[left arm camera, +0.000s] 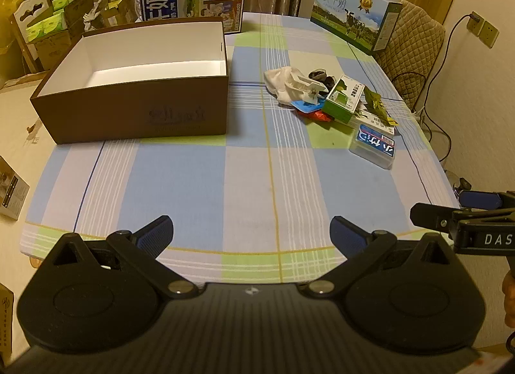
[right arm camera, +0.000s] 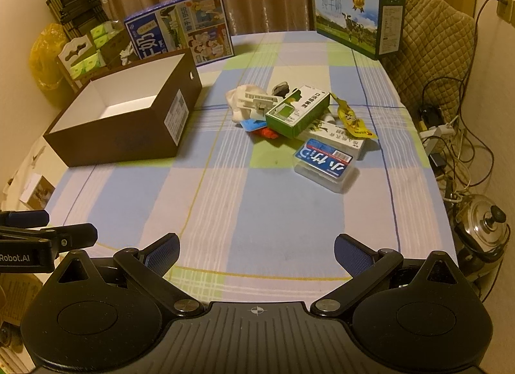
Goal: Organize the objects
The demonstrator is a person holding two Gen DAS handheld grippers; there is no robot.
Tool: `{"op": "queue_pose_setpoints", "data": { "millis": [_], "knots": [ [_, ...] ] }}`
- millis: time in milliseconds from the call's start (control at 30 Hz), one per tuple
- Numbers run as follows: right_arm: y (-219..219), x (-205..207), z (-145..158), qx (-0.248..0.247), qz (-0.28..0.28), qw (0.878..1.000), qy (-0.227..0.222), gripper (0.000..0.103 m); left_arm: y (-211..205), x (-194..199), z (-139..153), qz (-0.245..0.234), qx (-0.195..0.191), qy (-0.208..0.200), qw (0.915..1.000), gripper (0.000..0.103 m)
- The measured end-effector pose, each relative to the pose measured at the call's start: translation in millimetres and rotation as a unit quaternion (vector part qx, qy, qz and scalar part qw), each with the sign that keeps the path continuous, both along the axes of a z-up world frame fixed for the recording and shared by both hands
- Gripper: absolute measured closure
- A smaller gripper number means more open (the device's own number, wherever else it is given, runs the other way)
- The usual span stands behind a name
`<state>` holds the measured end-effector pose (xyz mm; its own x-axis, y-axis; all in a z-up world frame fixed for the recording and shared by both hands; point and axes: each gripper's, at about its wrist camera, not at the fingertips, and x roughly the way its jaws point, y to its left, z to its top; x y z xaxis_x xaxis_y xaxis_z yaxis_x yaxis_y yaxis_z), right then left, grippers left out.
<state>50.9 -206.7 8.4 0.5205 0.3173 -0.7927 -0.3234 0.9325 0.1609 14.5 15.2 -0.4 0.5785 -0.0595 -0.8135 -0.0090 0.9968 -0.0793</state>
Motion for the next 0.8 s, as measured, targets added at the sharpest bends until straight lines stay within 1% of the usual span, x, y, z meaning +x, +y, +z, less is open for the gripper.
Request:
{"op": "queue_pose_setpoints", "data": {
  "millis": [400, 433, 500, 800],
  "knots": [
    [5, 4, 1, 0.0, -0.006, 1.0, 0.001, 0.003, 1, 13, -4, -0.006, -0.001, 0.003, 1.0, 0.001],
    [5, 11, -1, 0.0, -0.007, 1.0, 0.002, 0.003, 1, 14, -5, -0.007, -0.001, 0.003, 1.0, 0.001],
    [5, 13, -2, 0.0, -0.009, 1.0, 0.001, 0.003, 2, 14, -4, -0.009, -0.002, 0.003, 1.0, 0.001],
    [5, 13, -2, 0.0, -0.018, 1.0, 0.0, 0.003, 5, 21, -4, -0.018, -0.003, 0.005, 0.9998, 0.001]
  ]
}}
